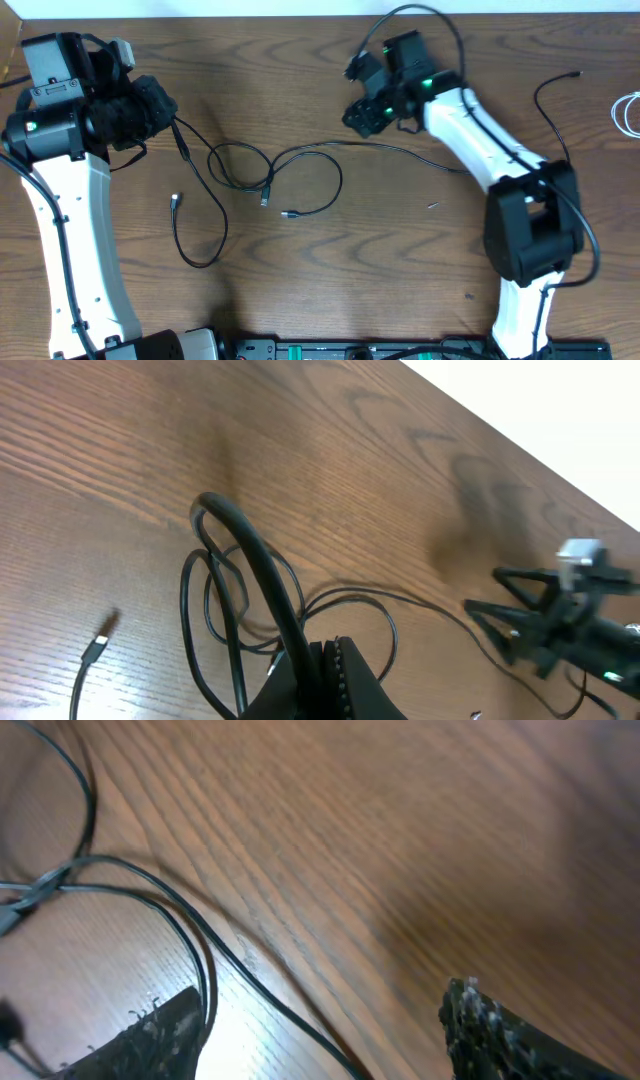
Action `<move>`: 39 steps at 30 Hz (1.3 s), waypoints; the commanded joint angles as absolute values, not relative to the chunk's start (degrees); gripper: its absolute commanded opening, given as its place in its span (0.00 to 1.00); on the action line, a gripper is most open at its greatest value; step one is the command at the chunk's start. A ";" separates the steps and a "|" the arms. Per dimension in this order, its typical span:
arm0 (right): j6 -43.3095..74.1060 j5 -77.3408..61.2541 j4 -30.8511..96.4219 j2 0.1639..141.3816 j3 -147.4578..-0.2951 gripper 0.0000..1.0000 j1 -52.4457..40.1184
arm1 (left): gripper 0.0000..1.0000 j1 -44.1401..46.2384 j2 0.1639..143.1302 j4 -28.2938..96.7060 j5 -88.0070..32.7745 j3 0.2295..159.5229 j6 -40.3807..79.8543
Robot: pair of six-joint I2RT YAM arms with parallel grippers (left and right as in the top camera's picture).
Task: Untangle cables
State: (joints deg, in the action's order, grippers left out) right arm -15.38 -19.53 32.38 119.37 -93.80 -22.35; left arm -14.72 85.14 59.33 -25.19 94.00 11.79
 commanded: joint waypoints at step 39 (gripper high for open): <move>-21.43 -19.64 30.92 131.92 -93.95 0.27 -27.07 | 0.07 -13.26 85.95 59.55 -24.80 93.21 11.62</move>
State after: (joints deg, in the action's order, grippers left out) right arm -23.29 -20.32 30.59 129.71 -93.84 -26.87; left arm -13.39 85.14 59.42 -25.12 93.97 11.79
